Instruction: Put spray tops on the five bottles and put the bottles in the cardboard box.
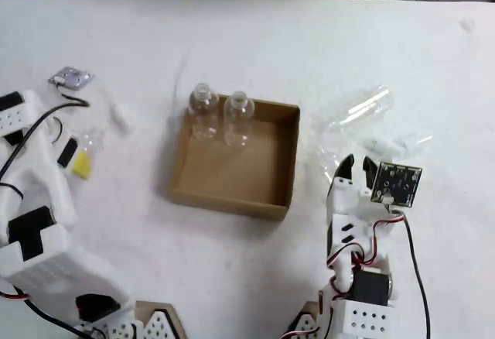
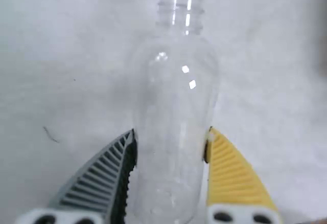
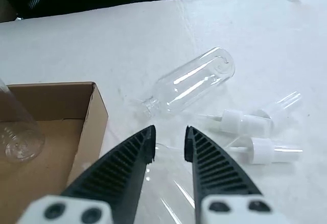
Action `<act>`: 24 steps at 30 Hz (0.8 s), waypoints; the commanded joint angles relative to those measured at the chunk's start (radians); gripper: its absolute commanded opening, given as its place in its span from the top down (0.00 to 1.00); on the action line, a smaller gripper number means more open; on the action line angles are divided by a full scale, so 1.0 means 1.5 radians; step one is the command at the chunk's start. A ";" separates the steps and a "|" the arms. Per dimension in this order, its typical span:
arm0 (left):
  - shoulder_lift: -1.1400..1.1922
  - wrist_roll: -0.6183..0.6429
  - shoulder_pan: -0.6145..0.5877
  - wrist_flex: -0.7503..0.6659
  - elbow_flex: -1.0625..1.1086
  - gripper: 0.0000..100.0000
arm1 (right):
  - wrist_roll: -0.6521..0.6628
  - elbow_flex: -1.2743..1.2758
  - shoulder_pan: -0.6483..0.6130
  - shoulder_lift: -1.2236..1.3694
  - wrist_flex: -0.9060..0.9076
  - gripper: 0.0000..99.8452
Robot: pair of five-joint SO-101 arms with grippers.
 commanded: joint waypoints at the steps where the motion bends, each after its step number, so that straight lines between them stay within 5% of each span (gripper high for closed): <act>1: -0.002 -0.032 0.022 0.077 -0.051 0.96 | 0.007 0.006 -0.008 -0.001 0.001 0.92; 9: -0.001 -0.004 0.008 0.076 -0.041 0.84 | 0.007 0.006 -0.008 -0.001 0.002 0.92; 18: -0.007 -0.044 0.010 0.082 -0.081 0.83 | 0.007 0.006 -0.008 -0.001 0.002 0.92; 24: 0.001 0.034 0.100 0.128 -0.213 0.83 | 0.007 0.006 -0.008 -0.001 0.002 0.92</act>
